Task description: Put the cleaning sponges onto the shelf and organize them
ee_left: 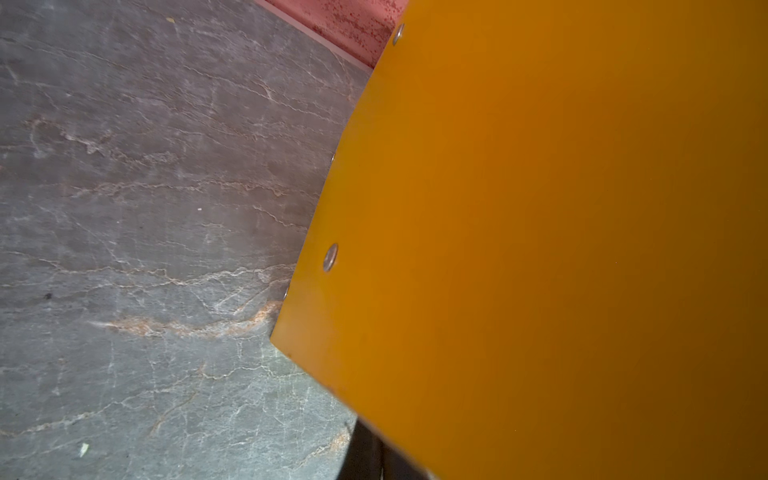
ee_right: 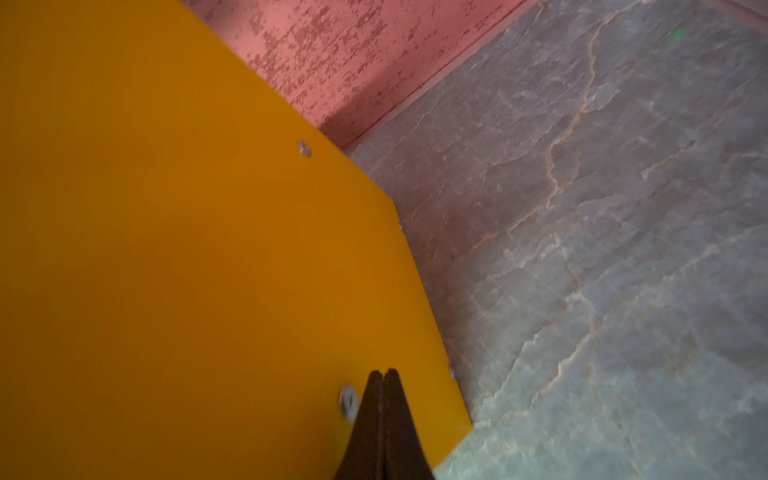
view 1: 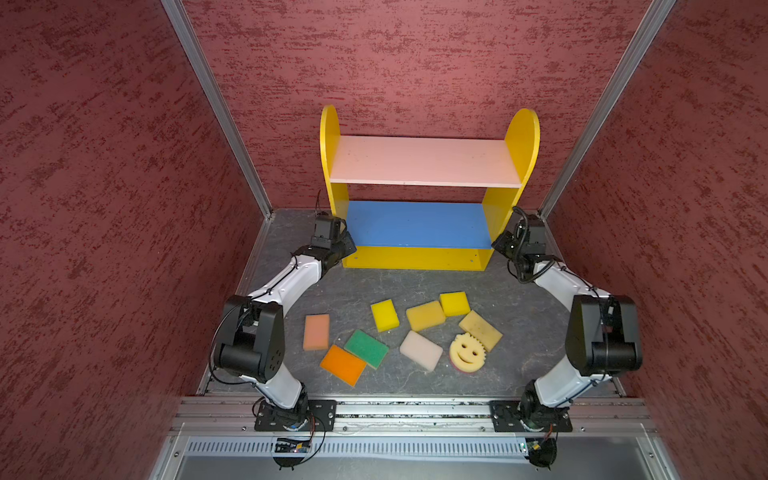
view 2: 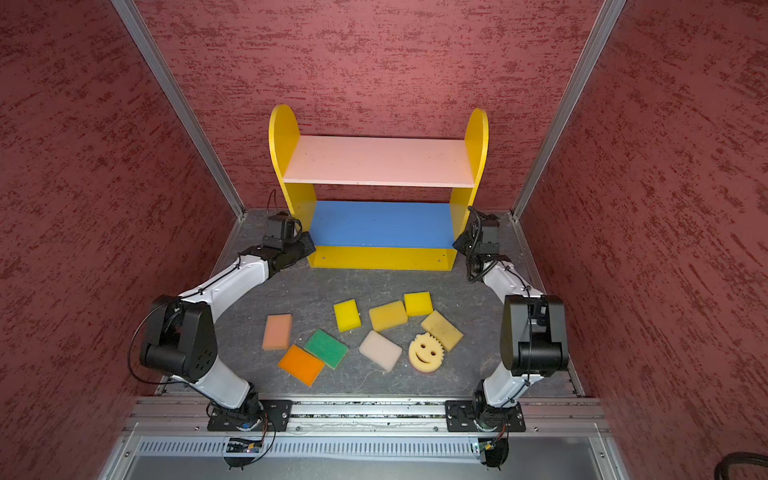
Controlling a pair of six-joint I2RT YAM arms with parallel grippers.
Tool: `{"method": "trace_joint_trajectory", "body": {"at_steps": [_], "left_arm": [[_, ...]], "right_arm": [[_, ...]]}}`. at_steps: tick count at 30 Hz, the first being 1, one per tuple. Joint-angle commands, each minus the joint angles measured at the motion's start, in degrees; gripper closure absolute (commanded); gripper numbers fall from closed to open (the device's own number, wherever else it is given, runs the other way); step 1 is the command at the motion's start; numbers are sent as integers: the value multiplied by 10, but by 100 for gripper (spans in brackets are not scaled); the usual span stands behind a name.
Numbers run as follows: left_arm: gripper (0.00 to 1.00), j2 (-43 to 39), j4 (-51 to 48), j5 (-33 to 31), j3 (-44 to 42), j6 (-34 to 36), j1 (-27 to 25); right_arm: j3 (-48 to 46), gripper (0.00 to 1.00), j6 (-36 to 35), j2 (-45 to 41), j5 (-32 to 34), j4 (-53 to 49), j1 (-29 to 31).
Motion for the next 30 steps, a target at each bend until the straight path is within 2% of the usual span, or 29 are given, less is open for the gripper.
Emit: {"method": "trace_joint_trajectory", "body": {"at_steps": [1, 7, 13, 18, 21, 23, 24, 27, 30], "left_arm": [[100, -44, 9, 41, 9, 39, -55], [100, -132, -10, 6, -51, 22, -86], [100, -246, -53, -63, -123, -2, -133], [100, -335, -88, -118, -176, -39, -171], [94, -381, -100, -139, -209, -73, -188], [84, -408, -107, -148, -229, -95, -198], [83, -417, -110, -154, -238, -107, -201], [79, -442, -109, -170, -270, -134, -218], [71, -452, -85, -175, -305, -156, -235]], "right_arm": [[-40, 100, -18, -74, -11, -5, 6], [-120, 100, -33, -185, -23, -36, 6], [-177, 100, -49, -277, -29, -70, 7], [-201, 91, -53, -330, -65, -98, 13], [-192, 88, -76, -344, -84, -136, 25], [-176, 86, -100, -350, -92, -173, 42], [-168, 84, -109, -352, -88, -191, 55], [-156, 77, -126, -364, -65, -236, 110], [-153, 72, -144, -372, -33, -274, 175]]}}
